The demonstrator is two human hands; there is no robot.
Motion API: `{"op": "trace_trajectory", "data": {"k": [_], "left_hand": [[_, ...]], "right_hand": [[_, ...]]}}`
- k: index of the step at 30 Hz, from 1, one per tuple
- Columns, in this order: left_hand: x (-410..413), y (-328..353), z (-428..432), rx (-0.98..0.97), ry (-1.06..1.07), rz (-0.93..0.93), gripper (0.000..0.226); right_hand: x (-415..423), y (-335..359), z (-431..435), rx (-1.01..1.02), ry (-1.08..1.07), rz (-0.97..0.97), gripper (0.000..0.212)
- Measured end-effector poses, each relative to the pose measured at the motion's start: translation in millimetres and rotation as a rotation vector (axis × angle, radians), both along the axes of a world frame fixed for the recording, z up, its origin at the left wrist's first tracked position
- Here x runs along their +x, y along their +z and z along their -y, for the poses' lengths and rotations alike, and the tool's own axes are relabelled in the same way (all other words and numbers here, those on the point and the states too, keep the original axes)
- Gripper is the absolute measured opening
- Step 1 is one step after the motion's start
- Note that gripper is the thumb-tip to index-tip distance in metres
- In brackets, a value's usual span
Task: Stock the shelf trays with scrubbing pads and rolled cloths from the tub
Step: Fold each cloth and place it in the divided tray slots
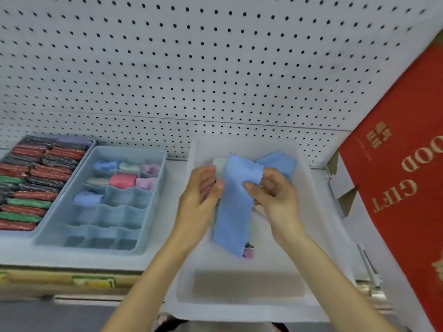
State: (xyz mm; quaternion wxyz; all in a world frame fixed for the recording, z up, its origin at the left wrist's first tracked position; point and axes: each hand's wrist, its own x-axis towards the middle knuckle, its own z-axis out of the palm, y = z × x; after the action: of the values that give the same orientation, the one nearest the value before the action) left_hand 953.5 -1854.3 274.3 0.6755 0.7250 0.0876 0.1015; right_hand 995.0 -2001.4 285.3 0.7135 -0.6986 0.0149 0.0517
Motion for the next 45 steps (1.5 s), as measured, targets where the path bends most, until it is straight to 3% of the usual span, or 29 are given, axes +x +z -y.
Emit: {"op": "trace_trajectory", "data": {"k": [3,6,9,12,18,22,32,38,42,45], "left_hand": [[10,23,10,-0.047,-0.069,0.04,0.024],[11,48,20,-0.009,-0.03,0.121,0.009],[10,62,27,0.129,0.046,0.219,0.035],[7,72,33,0.165,0.082,0.283,0.04],[1,81,40,-0.053,0.082,0.278,0.043],[-3,83,42,-0.048,0.101,0.286,0.047],[-7,79,44,-0.085,0.087,0.266,0.038],[-11,71,43,-0.18,0.05,0.194,0.033],[-13,66,44,-0.15,0.029,0.21,0.015],[-13,66,43,-0.146,0.038,0.24,0.019]], "right_hand": [[-15,35,2,0.09,0.032,0.147,0.025],[-21,53,7,0.112,0.006,0.243,0.026],[-22,64,12,0.12,-0.029,0.314,0.022],[-21,73,17,0.195,-0.038,0.291,0.025],[-21,80,21,0.223,-0.058,0.382,0.019],[-21,80,19,0.169,-0.072,0.464,0.029],[-20,80,13,0.189,0.011,0.266,0.004],[-25,80,12,0.277,0.003,0.05,0.016],[-22,79,12,0.285,-0.063,0.037,0.006],[-22,78,12,0.292,-0.074,0.083,0.003]]}}
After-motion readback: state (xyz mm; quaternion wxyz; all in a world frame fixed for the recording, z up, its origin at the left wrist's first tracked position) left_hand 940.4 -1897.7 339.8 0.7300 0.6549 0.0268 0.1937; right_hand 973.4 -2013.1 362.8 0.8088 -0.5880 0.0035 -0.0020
